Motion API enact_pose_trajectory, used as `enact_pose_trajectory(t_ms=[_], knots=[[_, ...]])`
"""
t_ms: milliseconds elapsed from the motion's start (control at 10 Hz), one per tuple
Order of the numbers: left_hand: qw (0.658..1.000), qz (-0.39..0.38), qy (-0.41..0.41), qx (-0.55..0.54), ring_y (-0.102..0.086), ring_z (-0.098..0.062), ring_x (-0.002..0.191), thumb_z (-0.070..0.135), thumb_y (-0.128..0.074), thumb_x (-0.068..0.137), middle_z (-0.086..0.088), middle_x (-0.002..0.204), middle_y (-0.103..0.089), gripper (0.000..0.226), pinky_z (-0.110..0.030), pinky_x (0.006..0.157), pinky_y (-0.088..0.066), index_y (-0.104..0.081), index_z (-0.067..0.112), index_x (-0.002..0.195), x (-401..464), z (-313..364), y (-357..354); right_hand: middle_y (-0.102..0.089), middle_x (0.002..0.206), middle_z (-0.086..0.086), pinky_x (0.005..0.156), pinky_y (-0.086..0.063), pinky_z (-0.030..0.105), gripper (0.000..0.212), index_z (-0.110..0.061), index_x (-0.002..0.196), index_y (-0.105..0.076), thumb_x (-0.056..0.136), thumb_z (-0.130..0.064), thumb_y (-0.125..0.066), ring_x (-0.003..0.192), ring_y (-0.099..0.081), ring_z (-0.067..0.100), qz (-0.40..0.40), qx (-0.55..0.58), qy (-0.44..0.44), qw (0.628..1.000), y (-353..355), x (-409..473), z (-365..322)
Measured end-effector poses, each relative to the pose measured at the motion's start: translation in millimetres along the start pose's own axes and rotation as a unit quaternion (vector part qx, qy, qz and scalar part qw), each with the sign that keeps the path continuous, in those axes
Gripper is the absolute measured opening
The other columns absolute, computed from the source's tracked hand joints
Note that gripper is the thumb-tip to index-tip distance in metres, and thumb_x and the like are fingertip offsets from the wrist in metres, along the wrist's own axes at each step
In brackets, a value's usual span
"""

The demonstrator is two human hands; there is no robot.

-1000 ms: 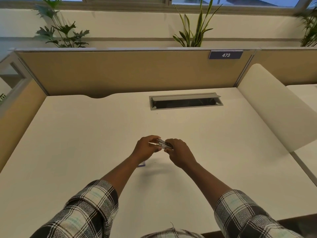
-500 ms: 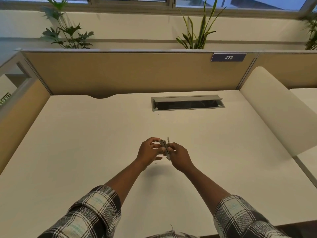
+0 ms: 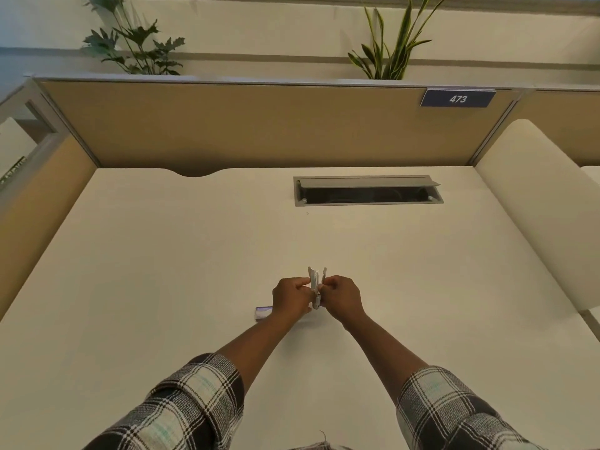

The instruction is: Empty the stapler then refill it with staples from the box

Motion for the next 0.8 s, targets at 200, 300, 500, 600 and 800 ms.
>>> enact_pose_trajectory(t_ms=[200,300,500,600,800], knots=[[0.989,0.028,-0.005,0.144,-0.038,-0.02,0.062,0.015,-0.069,0.07,-0.005,0.06,-0.052,0.014,-0.029,0.058,-0.032,-0.06,0.018,0.059,34,-12,-6,-0.045,0.047,0.003,0.044,-0.028,0.018,0.038,-0.013,0.046,-0.042,0.079,-0.009,-0.06,0.045,-0.034,0.014,-0.001,-0.087,0.017,0.996,-9,23,-3],[0.986,0.033,0.001,0.162,-0.038,-0.02,0.06,0.011,-0.067,0.073,-0.004,0.052,-0.049,0.021,-0.029,0.053,-0.027,-0.058,0.01,0.054,46,-12,-9,-0.034,0.041,0.0,0.044,-0.023,0.026,0.042,-0.015,0.041,-0.035,0.074,-0.005,-0.058,0.043,-0.027,0.014,0.001,-0.115,0.008,0.993,-13,36,-2],[0.973,0.02,0.004,0.23,-0.067,-0.031,0.081,0.019,-0.065,0.081,-0.014,0.081,-0.072,0.017,-0.03,0.06,-0.04,-0.07,0.003,0.077,60,-18,-19,-0.034,0.04,-0.001,0.043,-0.022,0.026,0.036,-0.013,0.039,-0.038,0.07,-0.005,-0.056,0.042,-0.028,0.013,-0.003,-0.148,-0.012,0.989,-17,47,7],[0.968,0.015,0.003,0.249,-0.068,-0.029,0.084,0.023,-0.067,0.08,-0.011,0.087,-0.073,0.019,-0.03,0.063,-0.045,-0.073,0.007,0.086,64,-19,-21,-0.041,0.044,0.002,0.043,-0.025,0.026,0.026,-0.011,0.044,-0.048,0.068,-0.006,-0.057,0.045,-0.033,0.015,-0.006,-0.138,-0.019,0.99,-19,50,13],[0.962,-0.018,0.004,0.272,-0.067,-0.03,0.095,0.016,-0.067,0.076,-0.013,0.095,-0.073,0.02,-0.036,0.077,-0.052,-0.071,0.004,0.092,59,-17,-20,-0.03,0.045,-0.004,0.047,-0.022,0.026,0.041,-0.019,0.044,-0.032,0.074,-0.007,-0.057,0.047,-0.026,0.012,-0.043,-0.127,-0.008,0.991,-17,47,12]])
Point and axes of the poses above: each hand's wrist, its own x-axis towards the middle knuckle, its own y-axis out of the back of the hand, z = x × y, the point moved 9 cm from there along x, towards the middle knuckle
